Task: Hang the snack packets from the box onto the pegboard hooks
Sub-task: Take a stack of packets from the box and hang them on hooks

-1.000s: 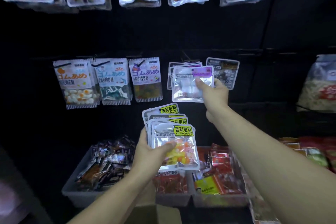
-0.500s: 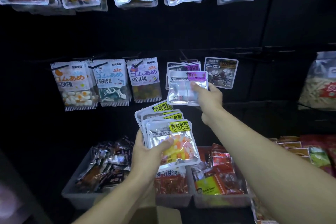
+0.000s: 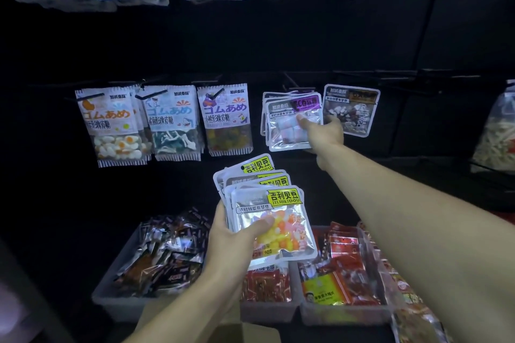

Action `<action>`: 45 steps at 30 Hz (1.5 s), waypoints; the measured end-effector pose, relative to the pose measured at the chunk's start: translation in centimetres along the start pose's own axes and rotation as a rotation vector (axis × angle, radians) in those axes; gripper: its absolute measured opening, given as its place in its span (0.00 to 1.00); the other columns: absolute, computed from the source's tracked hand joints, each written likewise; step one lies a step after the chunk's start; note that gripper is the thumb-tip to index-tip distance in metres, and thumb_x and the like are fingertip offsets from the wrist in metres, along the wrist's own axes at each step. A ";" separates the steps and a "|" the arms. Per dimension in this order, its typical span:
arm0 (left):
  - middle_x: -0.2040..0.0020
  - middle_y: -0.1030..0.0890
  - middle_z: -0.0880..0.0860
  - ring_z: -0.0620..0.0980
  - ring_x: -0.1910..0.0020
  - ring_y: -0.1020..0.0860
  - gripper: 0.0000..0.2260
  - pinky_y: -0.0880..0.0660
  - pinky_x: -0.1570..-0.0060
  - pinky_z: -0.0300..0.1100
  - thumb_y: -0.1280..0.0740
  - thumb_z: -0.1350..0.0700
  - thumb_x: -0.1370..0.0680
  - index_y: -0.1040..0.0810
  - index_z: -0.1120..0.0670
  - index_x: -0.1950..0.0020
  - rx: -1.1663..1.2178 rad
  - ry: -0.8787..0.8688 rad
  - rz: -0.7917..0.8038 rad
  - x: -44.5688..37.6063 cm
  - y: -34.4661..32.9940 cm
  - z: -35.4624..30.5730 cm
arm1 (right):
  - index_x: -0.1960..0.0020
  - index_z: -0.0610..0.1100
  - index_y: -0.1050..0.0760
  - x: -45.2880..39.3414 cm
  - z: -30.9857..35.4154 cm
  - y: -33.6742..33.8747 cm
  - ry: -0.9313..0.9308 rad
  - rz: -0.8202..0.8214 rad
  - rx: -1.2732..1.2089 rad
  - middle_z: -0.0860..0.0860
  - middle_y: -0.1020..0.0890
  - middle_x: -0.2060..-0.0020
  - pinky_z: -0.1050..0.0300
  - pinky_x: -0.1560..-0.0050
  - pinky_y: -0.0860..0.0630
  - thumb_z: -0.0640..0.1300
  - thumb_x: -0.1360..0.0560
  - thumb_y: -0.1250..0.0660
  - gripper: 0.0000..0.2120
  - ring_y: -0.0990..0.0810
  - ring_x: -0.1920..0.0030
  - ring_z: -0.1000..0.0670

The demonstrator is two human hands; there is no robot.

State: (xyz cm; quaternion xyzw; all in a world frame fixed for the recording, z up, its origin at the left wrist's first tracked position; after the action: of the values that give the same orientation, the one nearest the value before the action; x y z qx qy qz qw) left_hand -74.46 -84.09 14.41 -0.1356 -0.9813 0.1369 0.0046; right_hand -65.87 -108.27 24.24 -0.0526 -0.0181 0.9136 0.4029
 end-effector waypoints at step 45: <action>0.40 0.14 0.39 0.38 0.40 0.16 0.23 0.23 0.34 0.46 0.22 0.55 0.23 0.23 0.39 0.31 -0.099 -0.010 -0.267 0.9 15.9 4.6 | 0.44 0.45 0.25 20.3 -16.8 -5.4 -0.060 0.349 -0.003 0.50 0.11 0.52 0.45 0.50 0.15 0.40 0.23 0.25 0.11 0.11 0.52 0.48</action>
State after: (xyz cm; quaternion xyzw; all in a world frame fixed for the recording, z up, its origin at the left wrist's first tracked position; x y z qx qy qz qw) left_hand -71.35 -70.41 5.64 -0.0031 -0.9961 0.0872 0.0114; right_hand -73.67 -89.83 6.26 -0.0284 -0.0220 0.9707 0.2374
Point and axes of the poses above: each hand's wrist, its own x-axis away from the middle knuckle, its own y-axis out of the back of the hand, z = x × y, the point moved 4 cm from there along -x, towards the middle knuckle
